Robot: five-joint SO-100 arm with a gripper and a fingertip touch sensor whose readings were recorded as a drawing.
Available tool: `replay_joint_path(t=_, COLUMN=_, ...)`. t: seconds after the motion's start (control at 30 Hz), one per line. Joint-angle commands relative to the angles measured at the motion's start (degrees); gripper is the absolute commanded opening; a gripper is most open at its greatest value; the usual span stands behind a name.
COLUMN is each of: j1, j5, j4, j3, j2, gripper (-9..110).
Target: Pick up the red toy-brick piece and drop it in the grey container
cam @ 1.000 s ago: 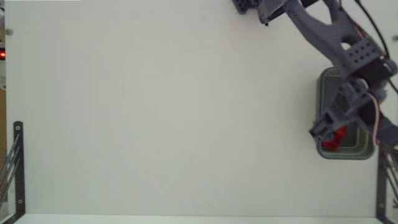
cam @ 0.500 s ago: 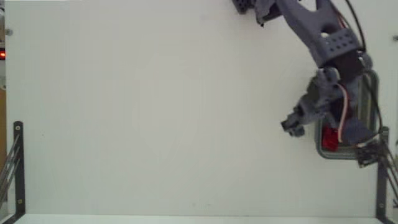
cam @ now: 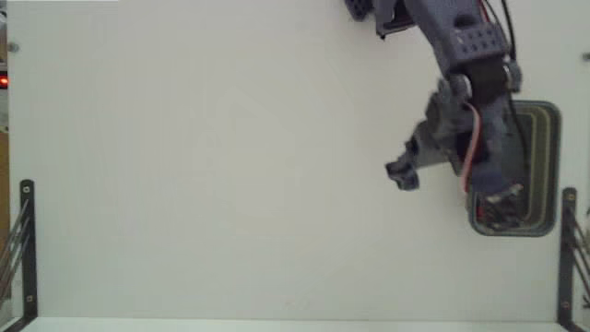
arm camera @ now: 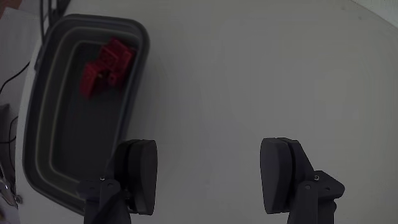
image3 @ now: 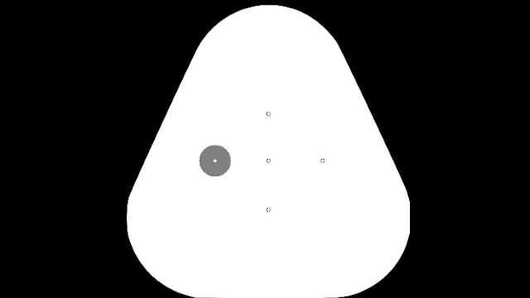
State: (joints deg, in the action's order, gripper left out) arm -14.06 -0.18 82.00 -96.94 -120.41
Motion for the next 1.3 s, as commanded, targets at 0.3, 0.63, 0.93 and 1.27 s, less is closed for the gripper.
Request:
replay_joint_path(t=0.3, j1=6.8, j5=0.2, j4=-0.1, j3=-8.1, j2=-12.1, gripper=110)
replay_joint_path(t=0.63, j1=11.2, j5=0.2, j4=-0.1, j3=-13.9, j2=-18.0, gripper=110)
replay_joint_path(t=0.93, j1=13.6, j5=0.2, j4=0.0, j3=-17.0, j2=-21.1, gripper=110)
replay_joint_path(t=1.27, j1=14.1, j5=0.2, j4=0.0, j3=-17.6, j2=-21.7, gripper=110)
